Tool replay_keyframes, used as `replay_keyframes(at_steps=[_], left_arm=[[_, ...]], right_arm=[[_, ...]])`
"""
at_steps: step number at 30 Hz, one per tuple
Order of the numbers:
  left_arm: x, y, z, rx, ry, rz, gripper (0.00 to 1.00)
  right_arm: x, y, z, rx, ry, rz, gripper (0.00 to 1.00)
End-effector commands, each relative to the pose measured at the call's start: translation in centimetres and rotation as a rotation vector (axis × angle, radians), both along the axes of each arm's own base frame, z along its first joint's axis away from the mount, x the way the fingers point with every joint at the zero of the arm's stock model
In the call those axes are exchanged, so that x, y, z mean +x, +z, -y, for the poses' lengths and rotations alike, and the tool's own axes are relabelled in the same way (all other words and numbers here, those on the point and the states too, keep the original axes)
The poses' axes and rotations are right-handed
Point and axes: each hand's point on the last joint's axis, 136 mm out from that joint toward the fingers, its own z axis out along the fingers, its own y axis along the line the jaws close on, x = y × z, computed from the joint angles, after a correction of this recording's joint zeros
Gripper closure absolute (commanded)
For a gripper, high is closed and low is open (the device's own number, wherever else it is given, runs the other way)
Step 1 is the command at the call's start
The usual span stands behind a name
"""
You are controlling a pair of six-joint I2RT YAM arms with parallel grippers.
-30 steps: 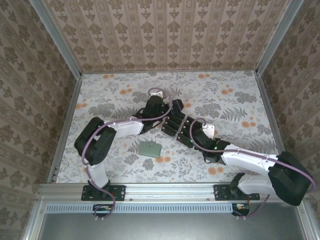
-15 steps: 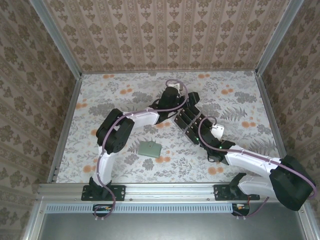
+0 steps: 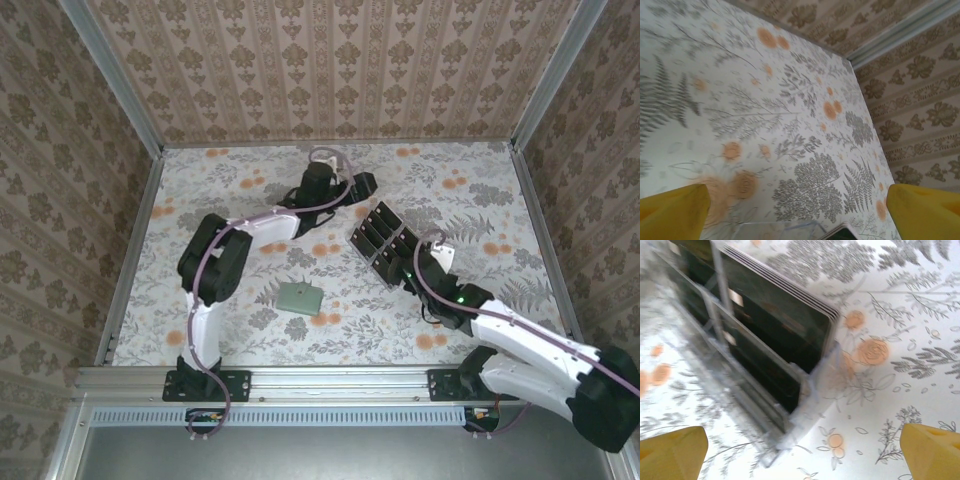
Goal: Put the credit cards into the card holder
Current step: Move the storage box to the center of the table, then pick up the card holder from the top-center of the table.
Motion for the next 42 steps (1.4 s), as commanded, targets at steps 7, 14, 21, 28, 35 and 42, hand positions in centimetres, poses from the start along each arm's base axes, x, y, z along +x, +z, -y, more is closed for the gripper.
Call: replay_keyframes(at_steps=[7, 14, 21, 28, 35, 42], left_arm=[[-1.3, 5.5, -9.8, 0.056, 0.138, 0.093, 0.00], [-4.6, 3.1, -19.6, 0.279, 0.309, -0.057, 0.00], [-7.3, -0.2, -29.0, 0.283, 0.487, -0.241, 0.00], [-8.7, 0.2, -32.7, 0.295, 0.566, -0.255, 0.00], [-9.3, -0.2, -33.5, 0.282, 0.578, -0.268, 0.00], [-9.4, -0.6, -33.9, 0.270, 0.581, -0.278, 0.00]], right_arm=[[-1.1, 4.8, -4.3, -0.016, 0.346, -0.014, 0.10], [-0.9, 4.8, -12.8, -0.104, 0.753, -0.075, 0.16], [-1.2, 1.7, -20.9, -0.307, 1.077, -0.146, 0.26], [-0.3, -3.2, -25.5, -0.490, 1.204, -0.237, 0.35], [0.2, -5.9, -27.6, -0.554, 1.236, -0.291, 0.43], [0.0, -6.5, -28.5, -0.554, 1.254, -0.304, 0.45]])
